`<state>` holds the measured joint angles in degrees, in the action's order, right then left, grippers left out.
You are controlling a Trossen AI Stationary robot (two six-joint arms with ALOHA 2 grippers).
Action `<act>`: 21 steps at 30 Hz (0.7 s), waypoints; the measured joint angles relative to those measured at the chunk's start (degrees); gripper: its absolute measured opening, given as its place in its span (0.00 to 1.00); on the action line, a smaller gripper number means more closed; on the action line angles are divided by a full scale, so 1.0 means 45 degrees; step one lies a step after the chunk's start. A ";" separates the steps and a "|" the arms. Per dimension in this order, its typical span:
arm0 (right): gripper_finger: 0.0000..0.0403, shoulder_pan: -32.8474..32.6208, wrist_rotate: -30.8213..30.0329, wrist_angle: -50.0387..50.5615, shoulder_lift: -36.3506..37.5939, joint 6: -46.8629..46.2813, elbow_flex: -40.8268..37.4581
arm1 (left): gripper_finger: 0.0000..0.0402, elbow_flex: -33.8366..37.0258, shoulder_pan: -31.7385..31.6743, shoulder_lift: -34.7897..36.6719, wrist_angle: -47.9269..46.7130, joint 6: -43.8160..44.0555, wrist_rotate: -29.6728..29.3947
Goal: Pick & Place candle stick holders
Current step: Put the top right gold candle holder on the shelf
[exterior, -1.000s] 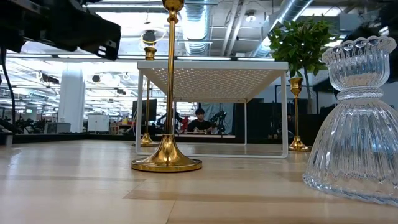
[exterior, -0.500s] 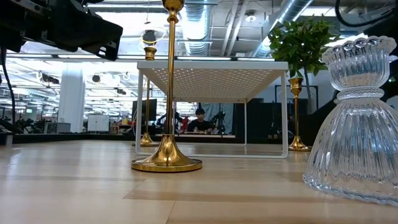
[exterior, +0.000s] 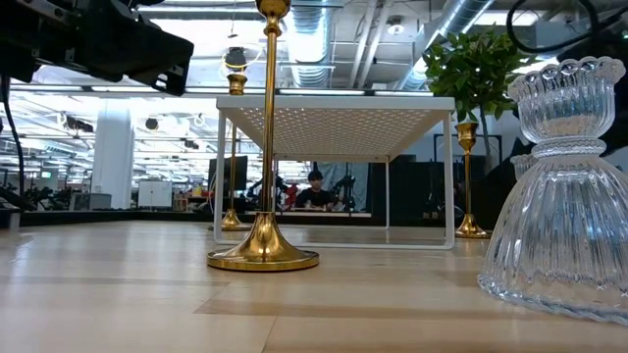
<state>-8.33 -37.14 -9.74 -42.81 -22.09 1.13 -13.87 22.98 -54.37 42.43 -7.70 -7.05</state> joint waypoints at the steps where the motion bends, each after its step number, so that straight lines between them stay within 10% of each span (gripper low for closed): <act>1: 0.44 0.0035 0.0083 0.0001 0.0000 0.0001 0.0000 | 0.02 0.0000 0.0000 0.0000 0.0000 0.0005 0.0000; 21: 0.38 0.1640 0.1299 -0.1443 -0.0025 0.0906 0.0019 | 0.02 0.0010 -0.0355 0.0000 -0.0092 0.0005 -0.0055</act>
<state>-0.94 -31.29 -16.23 -42.92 -18.01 1.21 -13.82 21.39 -54.37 42.02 -7.68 -7.30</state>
